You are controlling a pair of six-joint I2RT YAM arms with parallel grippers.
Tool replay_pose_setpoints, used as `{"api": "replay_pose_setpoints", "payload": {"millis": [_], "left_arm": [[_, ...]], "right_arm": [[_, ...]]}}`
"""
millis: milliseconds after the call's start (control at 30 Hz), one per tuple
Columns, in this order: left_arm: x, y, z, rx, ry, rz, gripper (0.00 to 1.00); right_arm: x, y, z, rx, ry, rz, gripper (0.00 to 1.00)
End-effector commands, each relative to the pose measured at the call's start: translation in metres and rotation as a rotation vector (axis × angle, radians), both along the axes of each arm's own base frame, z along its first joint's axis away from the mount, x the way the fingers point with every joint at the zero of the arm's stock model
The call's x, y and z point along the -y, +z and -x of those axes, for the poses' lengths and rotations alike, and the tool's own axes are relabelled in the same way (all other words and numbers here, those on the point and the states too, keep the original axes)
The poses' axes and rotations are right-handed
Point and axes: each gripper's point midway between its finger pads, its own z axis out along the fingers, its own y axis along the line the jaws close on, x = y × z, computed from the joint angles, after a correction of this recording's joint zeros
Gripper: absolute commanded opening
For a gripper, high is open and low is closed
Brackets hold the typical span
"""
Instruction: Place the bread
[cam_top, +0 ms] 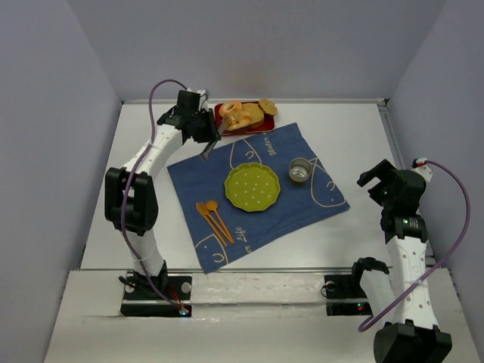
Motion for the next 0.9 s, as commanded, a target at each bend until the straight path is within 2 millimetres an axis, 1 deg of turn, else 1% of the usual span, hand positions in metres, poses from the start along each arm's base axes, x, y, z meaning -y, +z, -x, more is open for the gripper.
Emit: {"api": "replay_pose_setpoints", "payload": {"millis": [0, 33, 100, 133, 200, 233, 267, 300, 333, 400, 433, 467, 500, 533, 567, 600, 633, 667, 700, 733, 800, 833, 867], "left_arm": [[0.018, 0.060, 0.035, 0.136, -0.045, 0.079, 0.17], [0.013, 0.055, 0.048, 0.138, -0.024, 0.056, 0.17], [0.016, 0.050, 0.064, 0.133, 0.000, 0.059, 0.17], [0.020, 0.042, 0.086, 0.121, -0.017, 0.055, 0.17], [0.022, 0.036, 0.107, 0.108, 0.002, 0.064, 0.17], [0.019, 0.030, 0.125, 0.108, 0.015, 0.047, 0.17], [0.017, 0.030, 0.134, 0.108, 0.018, 0.052, 0.18], [0.019, 0.013, 0.152, 0.062, 0.019, 0.054, 0.19], [0.017, 0.022, 0.165, 0.081, 0.019, 0.078, 0.21], [0.017, 0.015, 0.183, 0.065, 0.018, 0.097, 0.23], [0.019, 0.005, 0.199, 0.041, 0.010, 0.107, 0.24], [0.020, 0.002, 0.208, 0.027, 0.000, 0.113, 0.23], [0.016, -0.012, 0.219, -0.018, 0.002, 0.094, 0.22], [0.015, -0.014, 0.228, -0.031, 0.004, 0.095, 0.21], [0.014, -0.020, 0.239, -0.064, 0.000, 0.080, 0.20], [0.010, -0.022, 0.243, -0.065, 0.016, 0.069, 0.21], [0.011, -0.021, 0.247, -0.067, 0.014, 0.078, 0.21], [0.014, -0.022, 0.257, -0.075, -0.014, 0.088, 0.22], [0.015, -0.022, 0.262, -0.085, -0.018, 0.088, 0.22], [0.012, -0.022, 0.264, -0.085, -0.010, 0.074, 0.23], [0.002, -0.027, 0.266, -0.089, 0.019, 0.024, 0.25], [-0.010, -0.031, 0.264, -0.085, 0.067, -0.029, 0.27], [-0.012, -0.032, 0.264, -0.093, 0.070, -0.046, 0.29]], "right_arm": [[0.005, 0.010, -0.003, 0.040, -0.013, 0.029, 1.00], [0.004, 0.009, -0.003, 0.039, -0.010, 0.027, 1.00], [0.004, 0.009, -0.004, 0.038, -0.008, 0.024, 1.00], [0.004, 0.009, -0.004, 0.036, -0.008, 0.025, 1.00], [0.004, 0.010, -0.005, 0.036, -0.008, 0.025, 1.00], [0.004, 0.010, -0.005, 0.038, -0.006, 0.023, 1.00], [0.004, 0.009, -0.005, 0.035, -0.005, 0.024, 1.00], [0.003, 0.008, -0.004, 0.034, -0.003, 0.023, 1.00], [0.004, 0.009, -0.004, 0.033, -0.006, 0.024, 1.00], [0.004, 0.010, -0.004, 0.038, -0.008, 0.026, 1.00], [0.003, 0.009, -0.004, 0.039, -0.005, 0.021, 1.00], [0.003, 0.011, -0.004, 0.044, -0.003, 0.021, 1.00], [0.003, 0.012, -0.003, 0.048, -0.005, 0.023, 1.00], [0.003, 0.011, -0.003, 0.046, -0.007, 0.025, 1.00], [0.004, 0.011, -0.002, 0.048, -0.009, 0.025, 1.00], [0.003, 0.012, -0.002, 0.050, -0.009, 0.026, 1.00], [0.003, 0.012, -0.002, 0.052, -0.009, 0.026, 1.00], [0.004, 0.013, -0.002, 0.056, -0.012, 0.028, 1.00], [0.004, 0.013, -0.001, 0.054, -0.011, 0.029, 1.00], [0.004, 0.014, -0.001, 0.059, -0.013, 0.031, 1.00], [0.004, 0.014, -0.001, 0.061, -0.012, 0.029, 1.00], [0.004, 0.014, -0.001, 0.059, -0.012, 0.029, 1.00], [0.004, 0.014, -0.001, 0.062, -0.011, 0.031, 1.00]]}}
